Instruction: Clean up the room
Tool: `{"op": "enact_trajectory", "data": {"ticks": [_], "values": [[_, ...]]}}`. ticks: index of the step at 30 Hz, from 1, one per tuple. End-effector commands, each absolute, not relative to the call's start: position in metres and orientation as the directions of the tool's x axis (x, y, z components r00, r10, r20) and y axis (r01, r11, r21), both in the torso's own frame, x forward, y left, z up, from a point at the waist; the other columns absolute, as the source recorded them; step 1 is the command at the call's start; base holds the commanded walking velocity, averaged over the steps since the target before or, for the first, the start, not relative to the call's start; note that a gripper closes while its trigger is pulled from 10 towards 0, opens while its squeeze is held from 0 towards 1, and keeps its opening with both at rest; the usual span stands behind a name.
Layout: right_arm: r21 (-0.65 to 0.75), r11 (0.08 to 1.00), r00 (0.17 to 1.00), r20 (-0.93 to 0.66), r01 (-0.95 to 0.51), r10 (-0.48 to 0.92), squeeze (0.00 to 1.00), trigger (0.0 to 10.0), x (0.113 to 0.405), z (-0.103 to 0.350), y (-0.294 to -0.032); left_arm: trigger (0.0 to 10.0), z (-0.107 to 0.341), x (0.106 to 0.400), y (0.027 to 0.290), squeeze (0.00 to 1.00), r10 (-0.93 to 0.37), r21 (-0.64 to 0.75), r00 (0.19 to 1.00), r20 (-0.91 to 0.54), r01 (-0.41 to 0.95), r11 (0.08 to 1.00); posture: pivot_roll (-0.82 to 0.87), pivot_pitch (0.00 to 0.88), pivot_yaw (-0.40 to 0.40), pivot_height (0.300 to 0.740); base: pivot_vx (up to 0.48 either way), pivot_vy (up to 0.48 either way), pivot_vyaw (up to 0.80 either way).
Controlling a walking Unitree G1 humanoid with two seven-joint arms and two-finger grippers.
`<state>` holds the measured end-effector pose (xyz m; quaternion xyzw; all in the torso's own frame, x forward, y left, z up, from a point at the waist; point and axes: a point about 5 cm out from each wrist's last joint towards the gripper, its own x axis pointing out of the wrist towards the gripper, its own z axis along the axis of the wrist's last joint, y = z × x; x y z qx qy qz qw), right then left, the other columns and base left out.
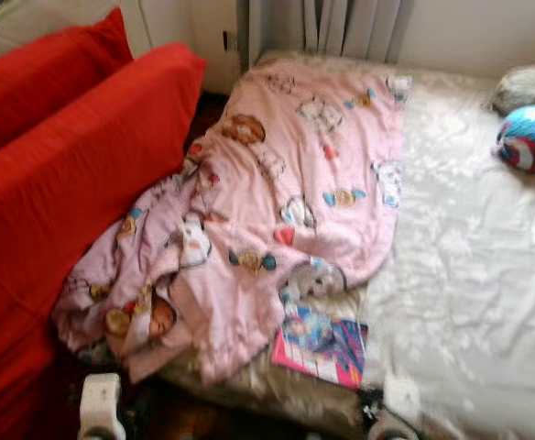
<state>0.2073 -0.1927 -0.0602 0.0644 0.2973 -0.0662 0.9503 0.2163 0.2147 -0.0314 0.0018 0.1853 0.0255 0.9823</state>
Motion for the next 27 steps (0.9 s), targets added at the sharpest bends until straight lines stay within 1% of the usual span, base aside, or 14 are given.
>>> {"op": "enact_trajectory", "data": {"ticks": [1, 3, 4, 5, 6, 9, 10, 12, 15, 16, 19, 22, 24, 27], "values": [[0.066, 0.985, 0.819, -0.565, 0.161, -0.096, 0.00, 10.0, 0.210, -0.058, -0.193, 10.0, -0.029, 0.211, 0.224, 0.00, 0.096, 0.036, 0.936, -0.340, -0.088, 0.995, 0.02, 0.184, -0.021, 0.740, 0.000, 0.000, 0.00], [0.080, 0.989, 0.864, -0.499, 0.127, -0.071, 0.00, 10.0, 0.225, -0.047, -0.189, 10.0, -0.018, 0.212, 0.243, 0.00, 0.177, 0.046, 0.947, -0.268, -0.171, 0.984, 0.02, 0.183, -0.028, 0.740, 0.000, 0.000, 0.00], [0.080, 0.989, 0.864, -0.499, 0.127, -0.071, 0.00, 10.0, 0.225, -0.047, -0.189, 10.0, -0.018, 0.212, 0.243, 0.00, 0.177, 0.046, 0.947, -0.268, -0.171, 0.984, 0.02, 0.183, -0.028, 0.740, 0.000, 0.000, 0.00], [0.081, 0.991, 0.890, -0.452, 0.110, -0.062, 0.00, 10.0, 0.232, -0.040, -0.190, 10.0, -0.012, 0.213, 0.251, 0.00, 0.212, 0.026, 0.950, -0.228, -0.212, 0.977, 0.02, 0.184, -0.033, 0.740, 0.000, 0.000, 0.00], [0.083, 0.991, 0.904, -0.422, 0.107, -0.063, 0.00, 10.0, 0.236, -0.036, -0.191, 10.0, -0.005, 0.216, 0.253, 0.00, 0.215, 0.028, 0.958, -0.190, -0.214, 0.976, 0.02, 0.184, -0.033, 0.740, 0.000, 0.000, 0.00], [0.086, 0.991, 0.933, -0.354, 0.098, -0.062, 0.00, 10.0, 0.244, -0.025, -0.193, 10.0, 0.014, 0.228, 0.251, 0.00, 0.214, 0.019, 0.972, -0.101, -0.213, 0.977, 0.04, 0.181, -0.041, 0.740, 0.000, 0.000, 0.00], [0.084, 0.992, 0.951, -0.302, 0.093, -0.063, 0.00, 10.0, 0.249, -0.017, -0.193, 10.0, 0.026, 0.237, 0.247, 0.00, 0.188, 0.020, 0.981, -0.051, -0.187, 0.982, 0.04, 0.176, -0.040, 0.740, 0.000, 0.000, 0.00], [0.084, 0.993, 0.970, -0.232, 0.087, -0.066, 0.00, 10.0, 0.253, -0.007, -0.192, 10.0, 0.036, 0.247, 0.239, 0.00, 0.152, 0.009, 0.988, -0.011, -0.152, 0.988, 0.03, 0.172, -0.039, 0.740, 0.000, 0.000, 0.00], [0.091, 0.992, 0.981, -0.181, 0.090, -0.073, 0.00, 10.0, 0.253, 0.000, -0.190, 10.0, 0.039, 0.250, 0.229, 0.00, 0.103, 0.018, 0.995, 0.005, -0.103, 0.995, 0.03, 0.167, -0.038, 0.740, 0.000, 0.000, 0.00], [0.091, 0.992, 0.984, -0.160, 0.088, -0.072, 0.00, 10.0, 0.252, 0.004, -0.188, 10.0, 0.039, 0.249, 0.223, 0.00, 0.079, 0.008, 0.997, 0.009, -0.079, 0.997, 0.03, 0.167, -0.040, 0.740, 0.000, 0.000, 0.00], [0.082, 0.994, 0.989, -0.133, 0.078, -0.067, 0.00, 10.0, 0.250, 0.008, -0.185, 10.0, 0.042, 0.245, 0.215, 0.00, 0.061, 0.003, 0.998, 0.018, -0.061, 0.998, 0.03, 0.163, -0.043, 0.740, 0.000, 0.000, 0.00], [0.071, 0.996, 0.993, -0.109, 0.058, -0.050, 0.00, 10.0, 0.247, 0.013, -0.183, 10.0, 0.049, 0.244, 0.217, 0.00, 0.065, 0.014, 0.997, 0.030, -0.066, 0.998, 0.03, 0.162, -0.041, 0.740, 0.000, 0.000, 0.00], [0.076, 0.995, 0.994, -0.096, 0.066, -0.059, 0.00, 10.0, 0.248, 0.019, -0.182, 10.0, 0.055, 0.247, 0.226, 0.00, 0.099, -0.002, 0.994, 0.042, -0.099, 0.995, 0.04, 0.158, -0.039, 0.740, 0.000, 0.000, 0.00], [0.081, 0.994, 0.994, -0.089, 0.066, -0.059, 0.00, 10.0, 0.251, 0.022, -0.181, 10.0, 0.050, 0.250, 0.233, 0.00, 0.100, 0.012, 0.995, 0.002, -0.100, 0.995, 0.04, 0.157, -0.038, 0.740, 0.000, 0.000, 0.00]]}}
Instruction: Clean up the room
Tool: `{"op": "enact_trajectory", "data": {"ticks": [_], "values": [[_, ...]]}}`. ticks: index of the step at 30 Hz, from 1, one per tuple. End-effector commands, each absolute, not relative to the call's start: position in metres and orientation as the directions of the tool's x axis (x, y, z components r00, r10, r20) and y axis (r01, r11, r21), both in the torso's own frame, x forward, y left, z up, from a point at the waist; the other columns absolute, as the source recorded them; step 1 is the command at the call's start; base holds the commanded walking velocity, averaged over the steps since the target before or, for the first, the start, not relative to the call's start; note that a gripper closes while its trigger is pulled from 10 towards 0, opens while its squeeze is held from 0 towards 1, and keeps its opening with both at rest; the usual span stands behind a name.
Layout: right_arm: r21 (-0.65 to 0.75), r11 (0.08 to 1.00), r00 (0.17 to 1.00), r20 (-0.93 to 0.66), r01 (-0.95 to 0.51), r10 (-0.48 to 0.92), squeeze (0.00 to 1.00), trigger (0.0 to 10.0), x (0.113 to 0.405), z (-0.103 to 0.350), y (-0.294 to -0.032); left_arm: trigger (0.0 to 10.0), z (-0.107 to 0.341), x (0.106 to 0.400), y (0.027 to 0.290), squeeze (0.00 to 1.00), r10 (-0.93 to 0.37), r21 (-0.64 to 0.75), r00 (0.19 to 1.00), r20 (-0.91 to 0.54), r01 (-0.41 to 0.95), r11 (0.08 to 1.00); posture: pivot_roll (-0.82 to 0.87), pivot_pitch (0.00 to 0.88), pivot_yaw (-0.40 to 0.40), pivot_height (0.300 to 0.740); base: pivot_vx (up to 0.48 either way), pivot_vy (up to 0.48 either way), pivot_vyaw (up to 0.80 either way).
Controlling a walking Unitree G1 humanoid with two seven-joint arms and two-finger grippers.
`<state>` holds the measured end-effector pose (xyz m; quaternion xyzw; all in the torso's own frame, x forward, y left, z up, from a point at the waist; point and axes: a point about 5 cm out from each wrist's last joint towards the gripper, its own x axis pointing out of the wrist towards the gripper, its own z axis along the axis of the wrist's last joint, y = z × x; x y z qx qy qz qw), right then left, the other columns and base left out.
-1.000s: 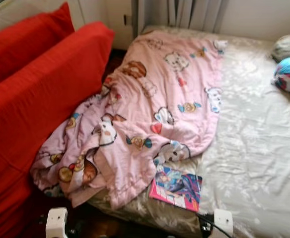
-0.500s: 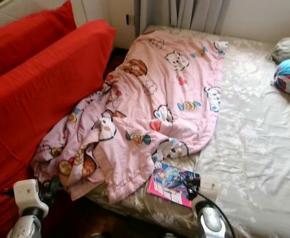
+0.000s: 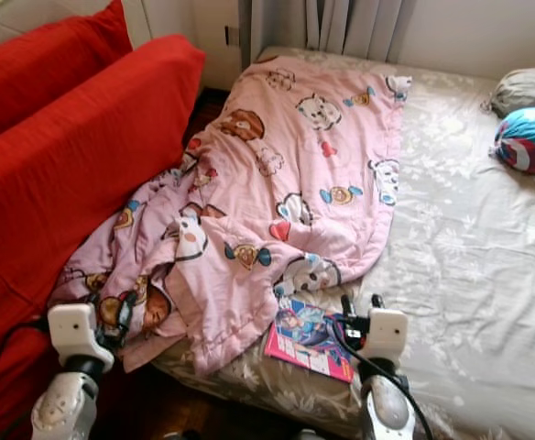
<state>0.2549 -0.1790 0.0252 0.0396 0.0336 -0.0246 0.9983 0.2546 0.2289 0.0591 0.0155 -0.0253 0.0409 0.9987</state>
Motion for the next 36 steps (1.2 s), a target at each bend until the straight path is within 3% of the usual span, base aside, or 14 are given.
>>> {"op": "enact_trajectory", "data": {"ticks": [1, 9, 18, 30, 36], "values": [[0.082, 0.995, 0.995, -0.087, 0.063, -0.056, 0.00, 10.0, 0.252, 0.023, -0.180, 10.0, 0.049, 0.250, 0.232, 0.00, 0.094, 0.010, 0.996, -0.004, -0.094, 0.996, 0.03, 0.156, -0.039, 0.740, 0.000, 0.000, 0.00], [0.073, 0.996, 0.991, -0.128, 0.044, -0.034, 0.00, 10.0, 0.256, 0.025, -0.174, 10.0, 0.053, 0.255, 0.218, 0.00, 0.079, -0.028, 0.997, 0.006, -0.079, 0.996, 0.03, 0.179, -0.052, 0.740, 0.000, 0.000, 0.00], [0.088, 0.996, 0.991, -0.132, 0.027, -0.015, 0.00, 10.0, 0.256, 0.027, -0.172, 10.0, 0.055, 0.258, 0.210, 0.00, 0.056, -0.043, 0.998, 0.004, -0.056, 0.998, 0.02, 0.192, -0.050, 0.677, 0.000, 0.000, 0.00], [0.099, 0.995, 0.989, -0.147, 0.033, -0.019, 0.00, 10.0, 0.254, 0.024, -0.174, 10.0, 0.056, 0.262, 0.206, 0.00, 0.021, -0.041, 1.000, -0.004, -0.021, 0.999, 0.02, 0.204, -0.043, 0.677, 0.000, 0.000, 0.00], [0.105, 0.994, 0.990, -0.140, 0.042, -0.027, 0.00, 10.0, 0.255, 0.023, -0.177, 10.0, 0.056, 0.261, 0.203, 0.00, 0.010, -0.047, 1.000, -0.011, -0.010, 0.999, 0.02, 0.206, -0.045, 0.652, 0.000, 0.000, 0.00]]}}
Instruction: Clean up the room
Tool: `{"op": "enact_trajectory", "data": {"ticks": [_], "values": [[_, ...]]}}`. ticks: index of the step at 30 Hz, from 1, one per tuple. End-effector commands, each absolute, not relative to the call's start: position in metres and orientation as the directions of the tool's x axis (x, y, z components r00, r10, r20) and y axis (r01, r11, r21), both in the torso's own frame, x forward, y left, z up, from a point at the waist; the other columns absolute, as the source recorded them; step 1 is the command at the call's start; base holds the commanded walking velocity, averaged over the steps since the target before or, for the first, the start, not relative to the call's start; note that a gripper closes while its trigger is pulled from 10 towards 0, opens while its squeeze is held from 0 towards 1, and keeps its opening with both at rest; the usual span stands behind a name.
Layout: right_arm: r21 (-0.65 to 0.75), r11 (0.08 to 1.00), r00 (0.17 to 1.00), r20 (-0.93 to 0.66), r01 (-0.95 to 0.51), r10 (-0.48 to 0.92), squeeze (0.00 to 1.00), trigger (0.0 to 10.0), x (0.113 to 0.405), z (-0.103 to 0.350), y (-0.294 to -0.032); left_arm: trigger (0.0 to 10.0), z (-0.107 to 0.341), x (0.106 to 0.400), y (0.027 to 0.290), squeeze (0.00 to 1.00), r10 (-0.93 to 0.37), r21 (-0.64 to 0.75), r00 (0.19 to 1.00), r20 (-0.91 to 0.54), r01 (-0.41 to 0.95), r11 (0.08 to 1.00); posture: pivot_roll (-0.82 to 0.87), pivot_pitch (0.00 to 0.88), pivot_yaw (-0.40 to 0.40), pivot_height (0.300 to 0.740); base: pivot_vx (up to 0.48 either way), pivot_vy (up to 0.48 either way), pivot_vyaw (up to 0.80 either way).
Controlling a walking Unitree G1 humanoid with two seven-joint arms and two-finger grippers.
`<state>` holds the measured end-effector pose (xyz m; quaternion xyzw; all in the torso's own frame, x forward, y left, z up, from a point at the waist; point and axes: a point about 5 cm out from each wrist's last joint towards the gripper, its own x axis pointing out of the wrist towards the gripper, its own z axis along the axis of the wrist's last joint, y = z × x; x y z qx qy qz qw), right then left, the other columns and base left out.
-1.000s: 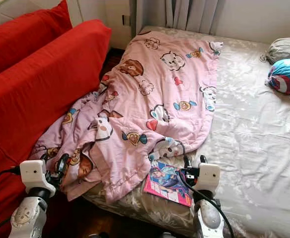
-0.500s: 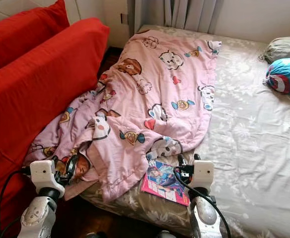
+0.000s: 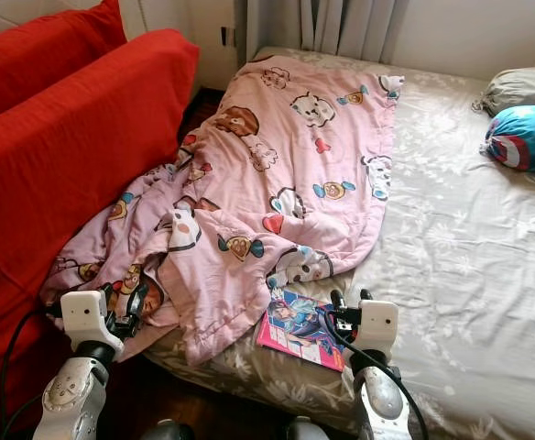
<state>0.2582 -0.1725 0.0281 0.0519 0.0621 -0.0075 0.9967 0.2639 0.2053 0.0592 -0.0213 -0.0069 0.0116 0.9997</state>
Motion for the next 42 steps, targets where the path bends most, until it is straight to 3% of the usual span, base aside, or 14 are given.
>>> {"op": "enact_trajectory", "data": {"ticks": [1, 13, 18, 42], "values": [[0.103, 0.994, 0.990, -0.140, 0.044, -0.029, 0.00, 10.0, 0.255, 0.023, -0.178, 10.0, 0.056, 0.261, 0.203, 0.00, 0.010, -0.048, 1.000, -0.012, -0.010, 0.999, 0.02, 0.206, -0.045, 0.652, 0.000, 0.000, 0.00], [0.101, 0.994, 0.983, -0.182, 0.035, -0.016, 0.00, 10.0, 0.255, 0.016, -0.177, 10.0, 0.053, 0.259, 0.200, 0.00, -0.014, -0.050, 1.000, -0.026, 0.013, 0.999, 0.03, 0.207, -0.044, 0.652, 0.000, 0.000, 0.00], [0.100, 0.995, 0.982, -0.190, 0.009, 0.010, 0.00, 10.0, 0.255, 0.014, -0.174, 10.0, 0.052, 0.259, 0.199, 0.00, -0.020, -0.053, 0.999, -0.032, 0.019, 0.998, 0.03, 0.207, -0.044, 0.623, 0.000, 0.000, 0.00], [0.122, 0.992, 0.979, -0.203, -0.010, 0.035, 0.00, 10.0, 0.256, 0.008, -0.171, 10.0, 0.050, 0.256, 0.194, 0.00, -0.041, -0.062, 0.998, -0.050, 0.038, 0.997, 0.03, 0.211, -0.046, 0.623, 0.000, 0.000, 0.00]]}}
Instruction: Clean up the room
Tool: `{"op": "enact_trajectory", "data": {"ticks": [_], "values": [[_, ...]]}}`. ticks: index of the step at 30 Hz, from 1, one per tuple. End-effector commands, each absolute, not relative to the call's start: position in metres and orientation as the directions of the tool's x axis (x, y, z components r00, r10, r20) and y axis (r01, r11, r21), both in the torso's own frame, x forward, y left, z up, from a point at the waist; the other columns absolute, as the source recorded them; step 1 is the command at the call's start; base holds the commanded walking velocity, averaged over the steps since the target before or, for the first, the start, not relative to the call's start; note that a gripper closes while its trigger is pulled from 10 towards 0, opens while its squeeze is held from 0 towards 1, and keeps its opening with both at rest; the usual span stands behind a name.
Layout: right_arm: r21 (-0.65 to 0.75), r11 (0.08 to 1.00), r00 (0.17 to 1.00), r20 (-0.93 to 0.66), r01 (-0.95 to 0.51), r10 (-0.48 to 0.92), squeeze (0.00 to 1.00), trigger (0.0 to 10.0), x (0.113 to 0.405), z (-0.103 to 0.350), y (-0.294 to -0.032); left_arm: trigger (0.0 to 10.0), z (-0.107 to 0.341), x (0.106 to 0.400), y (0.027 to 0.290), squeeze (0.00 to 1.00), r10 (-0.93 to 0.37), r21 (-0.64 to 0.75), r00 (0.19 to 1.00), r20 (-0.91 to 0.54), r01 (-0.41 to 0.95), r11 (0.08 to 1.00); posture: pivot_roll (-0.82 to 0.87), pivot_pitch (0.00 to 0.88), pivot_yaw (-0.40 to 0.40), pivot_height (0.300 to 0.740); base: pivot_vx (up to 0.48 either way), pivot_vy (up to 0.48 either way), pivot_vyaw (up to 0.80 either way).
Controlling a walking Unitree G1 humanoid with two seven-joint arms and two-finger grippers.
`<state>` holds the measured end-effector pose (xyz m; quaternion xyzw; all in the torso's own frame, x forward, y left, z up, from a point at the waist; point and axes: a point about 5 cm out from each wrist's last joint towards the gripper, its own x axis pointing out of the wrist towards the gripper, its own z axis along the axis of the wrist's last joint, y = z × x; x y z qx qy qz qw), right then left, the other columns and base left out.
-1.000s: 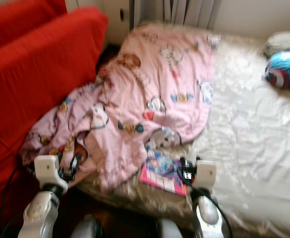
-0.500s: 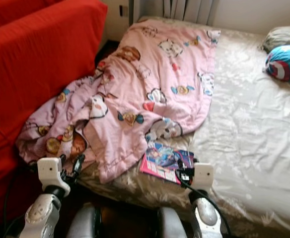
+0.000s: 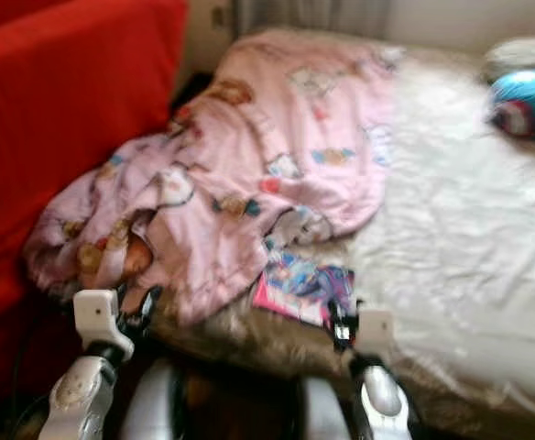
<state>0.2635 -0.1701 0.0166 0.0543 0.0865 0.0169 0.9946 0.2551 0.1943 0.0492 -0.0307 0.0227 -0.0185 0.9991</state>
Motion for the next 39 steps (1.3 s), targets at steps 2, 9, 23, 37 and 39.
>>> {"op": "enact_trajectory", "data": {"ticks": [2, 9, 23, 37, 39], "values": [[0.120, 0.993, 0.975, -0.217, -0.015, 0.041, 0.00, 10.0, 0.2560, 0.0068, -0.1698, 10.0, 0.0490, 0.2557, 0.1934, 0.00, -0.045, -0.061, 0.998, -0.052, 0.042, 0.997, 0.03, 0.211, -0.046, 0.623, 0.000, 0.000, 0.00], [0.127, 0.992, 0.979, -0.201, -0.018, 0.043, 0.00, 10.0, 0.2552, 0.0066, -0.1695, 10.0, 0.0485, 0.2549, 0.1921, 0.00, -0.050, -0.061, 0.997, -0.057, 0.047, 0.997, 0.03, 0.214, -0.046, 0.604, 0.000, 0.000, 0.00], [0.118, 0.993, 0.975, -0.214, -0.027, 0.052, 0.00, 10.0, 0.2562, 0.0050, -0.1671, 10.0, 0.0476, 0.2533, 0.1923, 0.00, -0.053, -0.062, 0.996, -0.065, 0.049, 0.997, 0.03, 0.220, -0.044, 0.584, 0.000, 0.000, 0.00], [0.125, 0.992, 0.978, -0.205, -0.021, 0.046, 0.00, 10.0, 0.2564, 0.0055, -0.1677, 10.0, 0.0470, 0.2532, 0.1918, 0.00, -0.054, -0.056, 0.996, -0.072, 0.050, 0.997, 0.03, 0.221, -0.043, 0.584, 0.000, 0.000, 0.00], [0.126, 0.992, 0.977, -0.206, -0.021, 0.047, 0.00, 10.0, 0.2564, 0.0053, -0.1675, 10.0, 0.0470, 0.2532, 0.1919, 0.00, -0.054, -0.055, 0.996, -0.073, 0.050, 0.997, 0.03, 0.221, -0.043, 0.584, 0.000, 0.000, 0.00]]}}
